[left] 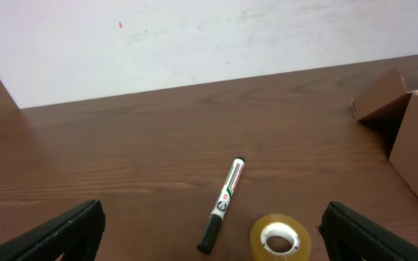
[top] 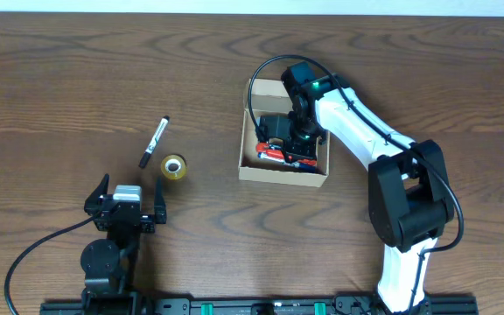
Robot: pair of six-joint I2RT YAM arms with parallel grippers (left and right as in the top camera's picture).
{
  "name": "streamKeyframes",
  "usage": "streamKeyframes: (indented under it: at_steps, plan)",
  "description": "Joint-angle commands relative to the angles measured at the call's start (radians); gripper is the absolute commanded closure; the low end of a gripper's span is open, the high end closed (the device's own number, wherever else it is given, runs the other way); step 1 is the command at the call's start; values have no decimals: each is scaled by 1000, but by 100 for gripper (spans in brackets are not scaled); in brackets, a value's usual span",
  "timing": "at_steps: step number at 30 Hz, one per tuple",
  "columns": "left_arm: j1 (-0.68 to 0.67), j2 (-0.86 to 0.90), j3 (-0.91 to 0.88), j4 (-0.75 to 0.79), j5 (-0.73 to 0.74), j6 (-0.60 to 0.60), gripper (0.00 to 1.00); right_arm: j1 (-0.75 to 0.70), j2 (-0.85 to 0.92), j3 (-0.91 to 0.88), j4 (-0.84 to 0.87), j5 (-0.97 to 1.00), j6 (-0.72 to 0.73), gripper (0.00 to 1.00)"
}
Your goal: Pack container
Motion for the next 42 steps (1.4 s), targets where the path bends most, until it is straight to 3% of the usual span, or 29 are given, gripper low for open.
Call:
streamKeyframes:
  at_steps: [1,7,11,13,15,17,25,27,31,36,42]
  plan:
    - [6,-6,-9,-4,4,-4,5,10,0,6,3,-8,22,82]
    - [6,-6,-9,-6,3,-16,5,10,-18,9,7,-7,95,63]
    - [6,-6,19,-32,-48,-266,5,10,-75,35,4,-9,130,56]
    - [6,-6,71,-116,-93,-420,5,10,-121,66,1,-9,162,50]
    - [6,-3,142,-216,-105,-476,5,8,-169,100,2,-9,201,40]
    - [6,8,233,-313,-93,-475,5,5,-222,138,2,0,224,35]
    - [6,187,609,-469,-37,-472,5,-40,-407,211,73,120,298,39]
    - [6,259,693,-475,11,-466,5,-73,-455,211,119,167,363,39]
    - [6,444,851,-515,189,-344,5,-177,-531,211,221,229,578,37]
    - [6,782,1056,-809,214,-169,5,-341,-581,211,275,226,776,32]
    - [6,1236,1369,-1198,193,-137,5,-438,-580,210,208,207,798,33]
